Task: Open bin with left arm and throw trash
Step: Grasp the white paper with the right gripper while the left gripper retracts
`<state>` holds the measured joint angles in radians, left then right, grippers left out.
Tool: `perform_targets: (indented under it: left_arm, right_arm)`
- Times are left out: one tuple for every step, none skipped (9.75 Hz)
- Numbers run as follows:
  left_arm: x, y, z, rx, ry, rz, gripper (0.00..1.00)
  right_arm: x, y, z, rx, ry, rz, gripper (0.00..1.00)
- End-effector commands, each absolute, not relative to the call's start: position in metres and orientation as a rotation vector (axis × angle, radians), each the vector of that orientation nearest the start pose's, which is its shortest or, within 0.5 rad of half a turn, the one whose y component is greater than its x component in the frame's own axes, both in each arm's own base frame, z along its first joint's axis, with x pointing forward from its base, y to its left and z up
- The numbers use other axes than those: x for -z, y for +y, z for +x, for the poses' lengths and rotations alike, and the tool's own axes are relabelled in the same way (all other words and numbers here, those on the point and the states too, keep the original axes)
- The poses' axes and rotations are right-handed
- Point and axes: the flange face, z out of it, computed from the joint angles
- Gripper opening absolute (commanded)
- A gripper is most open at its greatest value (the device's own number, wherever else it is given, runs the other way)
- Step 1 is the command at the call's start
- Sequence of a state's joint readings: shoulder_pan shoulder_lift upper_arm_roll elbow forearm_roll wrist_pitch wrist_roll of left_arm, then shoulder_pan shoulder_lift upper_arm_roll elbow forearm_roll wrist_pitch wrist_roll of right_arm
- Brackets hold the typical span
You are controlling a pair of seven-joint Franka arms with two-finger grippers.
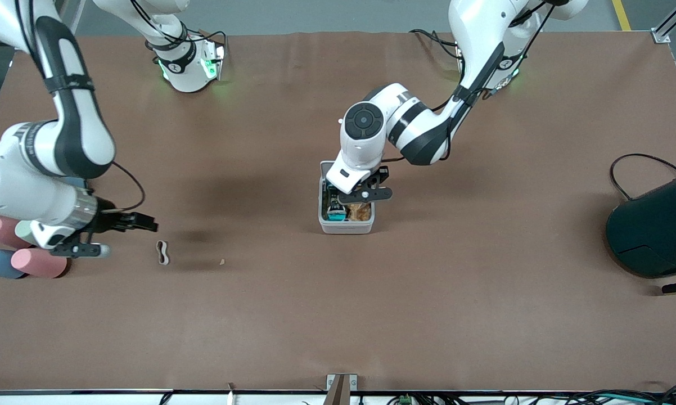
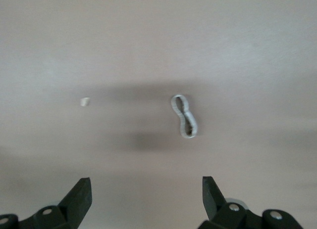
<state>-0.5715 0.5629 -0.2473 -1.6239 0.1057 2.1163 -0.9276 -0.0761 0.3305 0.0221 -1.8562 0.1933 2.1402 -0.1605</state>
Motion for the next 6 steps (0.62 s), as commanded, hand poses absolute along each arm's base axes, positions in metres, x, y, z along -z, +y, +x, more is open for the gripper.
perform_targets:
  left_arm:
    - [-0.297,-0.478,0.480,-0.099,-0.131,-3.106,0.30]
    - [-0.297,-0.478,0.481,-0.080,-0.113,-3.098,0.95]
    - [-0.299,-0.478,0.482,-0.062,-0.098,-3.091,1.00]
    - [-0.305,-0.473,0.488,-0.058,-0.104,-3.091,1.00]
    - [-0.323,-0.463,0.504,-0.043,-0.080,-3.074,1.00]
    - [-0.351,-0.452,0.522,-0.057,-0.069,-3.051,1.00]
  right_arm:
    - [-0.279,-0.026,0.627,0.053,-0.131,-2.978,0.99]
    - [-0.246,-0.026,0.626,0.089,-0.181,-2.990,0.99]
    - [-0.232,-0.027,0.621,0.091,-0.235,-2.992,0.99]
    - [-0.227,-0.030,0.619,0.084,-0.282,-2.988,0.99]
    - [-0.215,-0.032,0.620,0.097,-0.295,-2.994,0.99]
    - [-0.200,-0.029,0.622,0.141,-0.298,-3.006,0.99]
